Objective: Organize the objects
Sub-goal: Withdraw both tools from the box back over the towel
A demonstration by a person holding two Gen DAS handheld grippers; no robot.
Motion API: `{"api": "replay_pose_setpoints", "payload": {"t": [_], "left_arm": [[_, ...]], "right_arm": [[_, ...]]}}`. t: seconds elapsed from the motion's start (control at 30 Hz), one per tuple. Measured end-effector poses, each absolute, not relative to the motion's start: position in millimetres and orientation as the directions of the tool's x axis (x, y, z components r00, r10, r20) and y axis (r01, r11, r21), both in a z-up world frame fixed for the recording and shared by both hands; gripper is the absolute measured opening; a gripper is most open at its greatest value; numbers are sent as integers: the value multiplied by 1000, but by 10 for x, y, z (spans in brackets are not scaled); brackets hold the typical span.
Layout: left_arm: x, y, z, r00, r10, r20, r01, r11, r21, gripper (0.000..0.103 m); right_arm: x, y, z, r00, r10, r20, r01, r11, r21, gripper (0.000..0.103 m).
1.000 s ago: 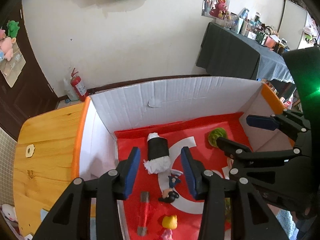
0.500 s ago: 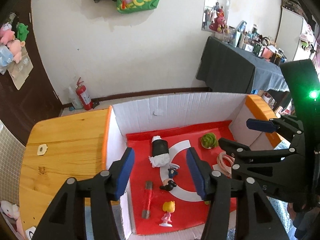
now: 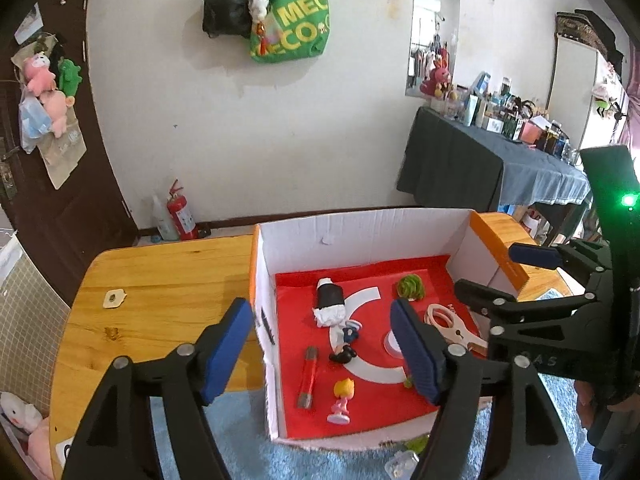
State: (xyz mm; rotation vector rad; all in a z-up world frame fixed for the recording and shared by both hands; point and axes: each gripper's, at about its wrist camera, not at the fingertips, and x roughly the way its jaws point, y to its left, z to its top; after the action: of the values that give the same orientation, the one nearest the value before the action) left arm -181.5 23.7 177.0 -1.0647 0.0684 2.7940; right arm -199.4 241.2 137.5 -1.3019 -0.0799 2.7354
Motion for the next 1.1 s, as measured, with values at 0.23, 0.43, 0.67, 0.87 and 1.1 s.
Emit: {"api": "replay_pose_setpoints", "payload": {"t": [0.23, 0.43, 0.67, 0.87, 1.1], "left_arm": [[-1453, 163, 1844, -756, 143, -639, -160, -987, -32, 81], [-1100, 140, 1914, -795, 146, -589, -166, -986, -19, 90], [-687, 74, 1875, -823, 154, -547, -167, -986, -27, 97], [-381, 23, 1693, -828, 162, -538, -154, -986, -60, 100], [-170, 56, 1271, -799, 170, -576, -148, -985, -85, 102]], "right_arm": [[-1631, 2388, 1510, -703, 85, -706, -69, -996, -52, 82], [-1339, 2318, 1597, -757, 88, -648, -70, -996, -53, 85], [-945, 2228, 1591, -801, 67, -595, -61, -998, -30, 93], [-616, 2156, 1486, -827, 69, -557, -67, -997, -24, 94], [-333, 2103, 1138, -827, 77, -557, -84, -996, -14, 96]]}}
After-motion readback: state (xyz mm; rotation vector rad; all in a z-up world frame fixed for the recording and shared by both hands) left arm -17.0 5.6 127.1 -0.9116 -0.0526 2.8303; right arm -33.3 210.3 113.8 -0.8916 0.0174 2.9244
